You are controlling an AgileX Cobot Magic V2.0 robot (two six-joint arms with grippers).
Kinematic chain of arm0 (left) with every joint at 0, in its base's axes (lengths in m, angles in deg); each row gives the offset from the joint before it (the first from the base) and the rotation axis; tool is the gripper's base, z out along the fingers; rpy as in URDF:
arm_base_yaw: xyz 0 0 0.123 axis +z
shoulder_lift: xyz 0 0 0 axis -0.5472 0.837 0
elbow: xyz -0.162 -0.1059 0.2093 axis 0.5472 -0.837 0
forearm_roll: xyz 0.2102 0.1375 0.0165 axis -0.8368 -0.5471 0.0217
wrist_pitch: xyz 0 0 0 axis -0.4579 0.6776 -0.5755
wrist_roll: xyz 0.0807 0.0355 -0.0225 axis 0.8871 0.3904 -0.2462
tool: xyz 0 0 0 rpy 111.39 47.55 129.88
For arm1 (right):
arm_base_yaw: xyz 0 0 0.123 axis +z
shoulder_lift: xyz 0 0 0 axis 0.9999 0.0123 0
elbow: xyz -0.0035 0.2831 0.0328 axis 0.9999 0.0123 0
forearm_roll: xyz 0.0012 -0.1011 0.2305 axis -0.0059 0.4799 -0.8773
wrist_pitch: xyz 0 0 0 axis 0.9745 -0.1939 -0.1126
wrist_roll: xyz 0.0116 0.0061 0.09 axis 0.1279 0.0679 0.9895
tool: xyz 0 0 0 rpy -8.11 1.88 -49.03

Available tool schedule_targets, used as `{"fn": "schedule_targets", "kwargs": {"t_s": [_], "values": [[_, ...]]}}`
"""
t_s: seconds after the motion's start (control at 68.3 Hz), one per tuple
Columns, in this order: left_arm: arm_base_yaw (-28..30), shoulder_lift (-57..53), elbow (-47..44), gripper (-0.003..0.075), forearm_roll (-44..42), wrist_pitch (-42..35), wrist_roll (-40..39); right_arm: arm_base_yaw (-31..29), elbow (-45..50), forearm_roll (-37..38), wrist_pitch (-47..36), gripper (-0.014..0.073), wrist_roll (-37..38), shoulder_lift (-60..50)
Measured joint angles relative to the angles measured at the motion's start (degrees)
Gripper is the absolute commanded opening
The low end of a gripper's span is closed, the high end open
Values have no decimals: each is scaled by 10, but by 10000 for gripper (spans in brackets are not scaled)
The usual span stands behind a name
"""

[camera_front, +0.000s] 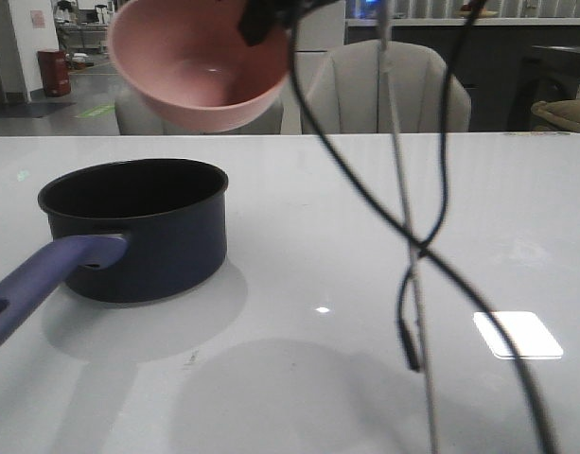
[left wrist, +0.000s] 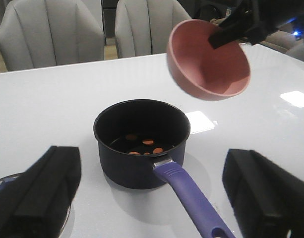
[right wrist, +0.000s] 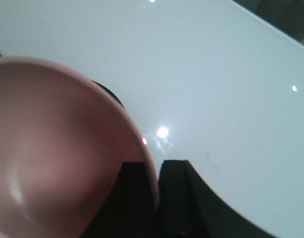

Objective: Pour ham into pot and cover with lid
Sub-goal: 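Carry the empty pink bowl back and set it on the table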

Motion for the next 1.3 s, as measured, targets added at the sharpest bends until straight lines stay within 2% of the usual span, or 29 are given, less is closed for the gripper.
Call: {"fn": "schedule_targets", "kwargs": {"t_s": [0.278, 0.527, 0.893, 0.937, 1.156, 1.302], "values": [[0, 0, 0, 604, 0, 0, 0, -130, 11, -27, 123, 141, 57, -6], [0, 0, 0, 603, 0, 0, 0, -211, 72, -96, 137, 141, 69, 3], [0, 0, 0, 604, 0, 0, 0, -225, 76, -111, 138, 152, 69, 102], [0, 0, 0, 604, 0, 0, 0, -225, 76, -111, 137, 169, 69, 111], [0, 0, 0, 604, 0, 0, 0, -225, 76, -114, 125, 358, 71, 128], [0, 0, 0, 604, 0, 0, 0, -225, 72, -114, 125, 393, 68, 128]]}}
